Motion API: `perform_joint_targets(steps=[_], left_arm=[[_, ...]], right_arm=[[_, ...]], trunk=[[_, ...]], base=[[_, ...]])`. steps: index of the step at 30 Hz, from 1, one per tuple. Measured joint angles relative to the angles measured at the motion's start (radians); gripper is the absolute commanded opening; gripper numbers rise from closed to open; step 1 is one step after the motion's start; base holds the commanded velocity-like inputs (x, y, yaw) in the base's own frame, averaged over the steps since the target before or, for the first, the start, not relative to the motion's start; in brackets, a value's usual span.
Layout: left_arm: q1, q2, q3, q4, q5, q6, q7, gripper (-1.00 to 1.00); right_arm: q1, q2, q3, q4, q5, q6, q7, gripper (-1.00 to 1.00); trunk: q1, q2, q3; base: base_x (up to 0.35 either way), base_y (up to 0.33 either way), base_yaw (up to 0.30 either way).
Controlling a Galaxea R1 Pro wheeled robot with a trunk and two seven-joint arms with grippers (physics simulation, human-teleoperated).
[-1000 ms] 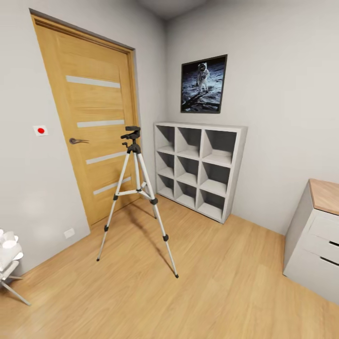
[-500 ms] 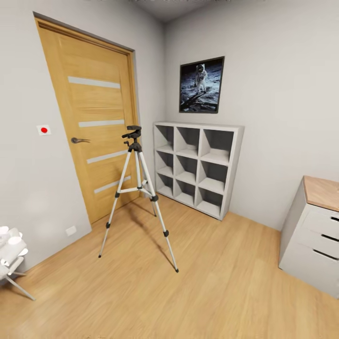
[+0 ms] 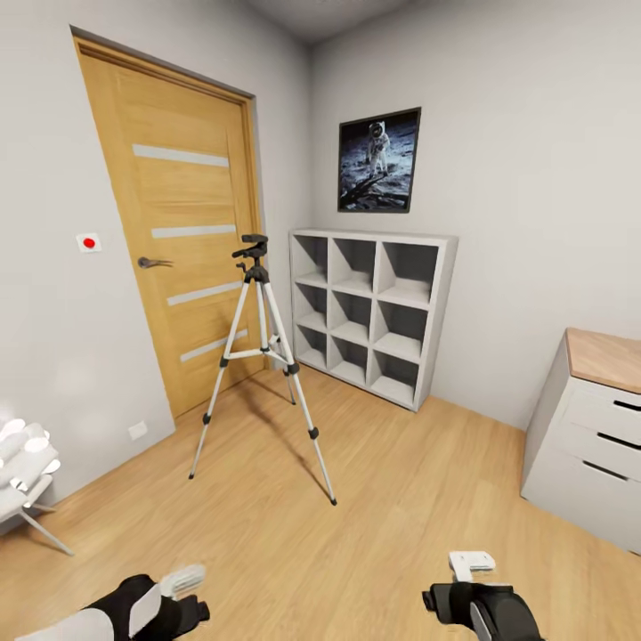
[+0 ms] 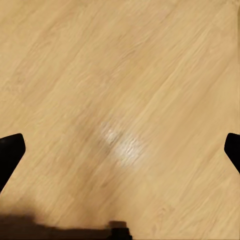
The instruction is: Attach the digital camera to the camera tripod in the bedroom.
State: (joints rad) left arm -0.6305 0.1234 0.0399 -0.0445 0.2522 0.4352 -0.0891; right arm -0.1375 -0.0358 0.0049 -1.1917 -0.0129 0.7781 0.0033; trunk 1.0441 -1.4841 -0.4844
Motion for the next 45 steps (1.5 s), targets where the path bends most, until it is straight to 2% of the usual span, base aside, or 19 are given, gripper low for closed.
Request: perform_joint_targets(steps=[4, 5, 9, 10, 11, 15, 17, 18, 19, 20, 24, 30, 32, 33, 34, 40, 41, 42, 45], left_arm=[[-0.02, -0.002, 0.001, -0.1, 0.015, 0.055, 0.002, 1.0], [-0.02, -0.002, 0.0, -0.101, 0.015, 0.056, 0.002, 1.0], [0.008, -0.004, -0.002, -0.255, 0.023, 0.117, 0.005, 1.0], [0.084, -0.004, -0.002, -0.445, 0.023, 0.196, 0.006, 1.0], [0.11, -0.003, 0.0, -0.565, 0.029, 0.236, 0.008, 1.0], [0.246, -0.004, 0.027, -0.974, 0.034, 0.414, 0.017, 1.0], [0.302, -0.007, 0.047, -1.107, 0.033, 0.477, 0.028, 1.0], [0.303, -0.007, 0.047, -1.109, 0.033, 0.478, 0.029, 1.0], [0.342, -0.013, 0.062, -1.188, 0.031, 0.516, 0.047, 1.0], [0.36, -0.015, 0.069, -1.213, 0.031, 0.531, 0.059, 1.0], [0.4, -0.02, 0.082, -1.194, 0.021, 0.553, 0.1, 1.0], [0.419, -0.016, 0.068, -1.103, 0.014, 0.489, 0.144, 1.0], [0.422, -0.012, 0.037, -1.074, 0.0, 0.452, 0.151, 1.0], [0.425, -0.008, -0.022, -1.037, -0.038, 0.406, 0.161, 1.0], [0.426, -0.008, -0.051, -1.006, -0.068, 0.385, 0.165, 1.0], [0.427, -0.007, -0.092, -0.946, -0.117, 0.322, 0.173, 1.0], [0.427, -0.008, -0.101, -0.917, -0.144, 0.272, 0.189, 1.0], [0.426, -0.009, -0.103, -0.896, -0.156, 0.254, 0.197, 1.0], [0.424, -0.009, -0.103, -0.869, -0.165, 0.237, 0.205, 1.0]], right_arm=[[-0.014, 0.007, 0.002, -0.128, -0.005, 0.137, 0.001, 1.0], [-0.015, 0.007, 0.002, -0.129, -0.005, 0.138, 0.001, 1.0], [-0.053, 0.025, 0.003, -0.183, -0.013, 0.198, 0.0, 1.0], [-0.096, 0.034, 0.003, -0.202, -0.016, 0.23, 0.0, 1.0], [-0.114, 0.036, 0.003, -0.207, -0.015, 0.244, 0.0, 1.0], [-0.158, 0.042, 0.004, -0.218, -0.016, 0.265, 0.0, 1.0], [-0.171, 0.044, 0.005, -0.232, -0.017, 0.265, 0.0, 1.0], [-0.172, 0.044, 0.005, -0.232, -0.016, 0.265, 0.0, 1.0], [-0.18, 0.045, 0.005, -0.265, -0.017, 0.265, 0.0, 1.0], [-0.183, 0.046, 0.005, -0.286, -0.017, 0.265, 0.0, 1.0], [-0.189, 0.048, 0.007, -0.355, -0.017, 0.265, 0.0, 1.0], [-0.19, 0.05, 0.034, -0.395, -0.017, 0.265, 0.0, 1.0], [-0.188, 0.05, 0.062, -0.403, -0.018, 0.265, 0.001, 1.0], [-0.186, 0.049, 0.093, -0.41, -0.019, 0.265, 0.001, 1.0], [-0.184, 0.048, 0.107, -0.413, -0.018, 0.265, 0.002, 1.0], [-0.183, 0.047, 0.124, -0.417, -0.016, 0.265, 0.003, 1.0], [-0.183, 0.045, 0.127, -0.418, -0.016, 0.265, 0.003, 1.0], [-0.184, 0.045, 0.128, -0.418, -0.016, 0.265, 0.003, 1.0], [-0.184, 0.043, 0.128, -0.418, -0.016, 0.265, 0.003, 1.0]], trunk=[[0.015, -0.028, -0.013], [0.019, -0.035, -0.016], [0.034, -0.063, -0.028], [0.038, -0.07, -0.031], [0.042, -0.077, -0.034], [0.057, -0.105, -0.047], [0.065, -0.119, -0.053], [0.069, -0.126, -0.057], [0.073, -0.133, -0.06], [0.077, -0.14, -0.063], [0.092, -0.168, -0.075], [0.115, -0.21, -0.094], [0.123, -0.224, -0.1], [0.127, -0.231, -0.104], [0.13, -0.238, -0.107], [0.153, -0.28, -0.125], [0.157, -0.287, -0.129], [0.161, -0.294, -0.132], [0.173, -0.315, -0.141]], base=[[-0.005, 0.0, 0.0], [-0.003, 0.0, 0.0], [-0.002, 0.0, 0.0], [0.0, 0.0, 0.0], [0.0, 0.0, 0.0], [0.0, 0.0, 0.0], [0.0, 0.0, 0.0], [0.0, 0.0, 0.0], [0.0, 0.0, 0.0], [0.0, 0.0, 0.0], [0.0, 0.0, 0.0], [0.0, 0.0, 0.0], [0.0, 0.0, -0.008], [0.0, 0.0, -0.044], [0.0, 0.0, -0.055], [0.0, 0.0, -0.045], [0.0, 0.0, -0.009], [0.0, 0.0, -0.007], [0.0, 0.0, -0.005]])
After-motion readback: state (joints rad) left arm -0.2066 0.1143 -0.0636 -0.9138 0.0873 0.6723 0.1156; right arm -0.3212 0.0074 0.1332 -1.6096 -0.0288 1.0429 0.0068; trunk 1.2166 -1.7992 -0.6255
